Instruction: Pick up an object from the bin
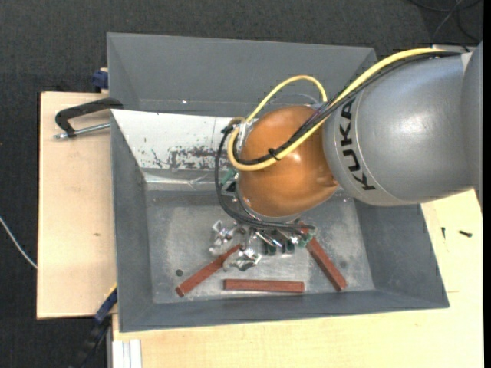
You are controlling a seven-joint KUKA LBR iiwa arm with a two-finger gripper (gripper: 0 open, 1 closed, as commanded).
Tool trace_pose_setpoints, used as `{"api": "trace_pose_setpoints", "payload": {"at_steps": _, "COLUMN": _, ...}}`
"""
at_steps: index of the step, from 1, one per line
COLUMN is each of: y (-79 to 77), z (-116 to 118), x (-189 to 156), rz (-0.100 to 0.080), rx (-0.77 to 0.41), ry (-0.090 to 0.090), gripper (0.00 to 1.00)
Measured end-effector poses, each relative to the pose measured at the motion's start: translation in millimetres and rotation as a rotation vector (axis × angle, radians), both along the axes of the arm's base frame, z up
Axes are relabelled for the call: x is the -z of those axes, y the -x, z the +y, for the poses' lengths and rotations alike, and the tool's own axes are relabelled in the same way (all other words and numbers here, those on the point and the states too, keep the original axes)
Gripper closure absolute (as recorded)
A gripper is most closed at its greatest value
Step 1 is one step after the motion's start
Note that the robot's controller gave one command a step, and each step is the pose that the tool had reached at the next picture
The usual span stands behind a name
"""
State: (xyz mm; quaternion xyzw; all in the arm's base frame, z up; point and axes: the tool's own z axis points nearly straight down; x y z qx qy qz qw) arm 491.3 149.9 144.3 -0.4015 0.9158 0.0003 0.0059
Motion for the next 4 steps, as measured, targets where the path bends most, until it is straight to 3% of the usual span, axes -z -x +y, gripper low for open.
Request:
{"api": "trace_pose_setpoints", "payload": {"at_steps": 2, "y": 1.4, "z": -0.4, "x": 14.9, "rz": 0.010, "rx": 0.000, "ry": 0.003, "gripper": 1.00}}
{"api": "trace_pose_setpoints", "payload": {"at_steps": 3, "y": 2.0, "z": 0.2, "x": -6.8, "rz": 0.012, "rx": 0.001, "ry": 0.003, "gripper": 1.00}}
{"api": "trace_pose_setpoints", "payload": {"at_steps": 4, "y": -0.3, "z": 0.7, "x": -54.3, "rz": 0.003, "rx": 0.001, "ry": 0.001, "gripper": 1.00}}
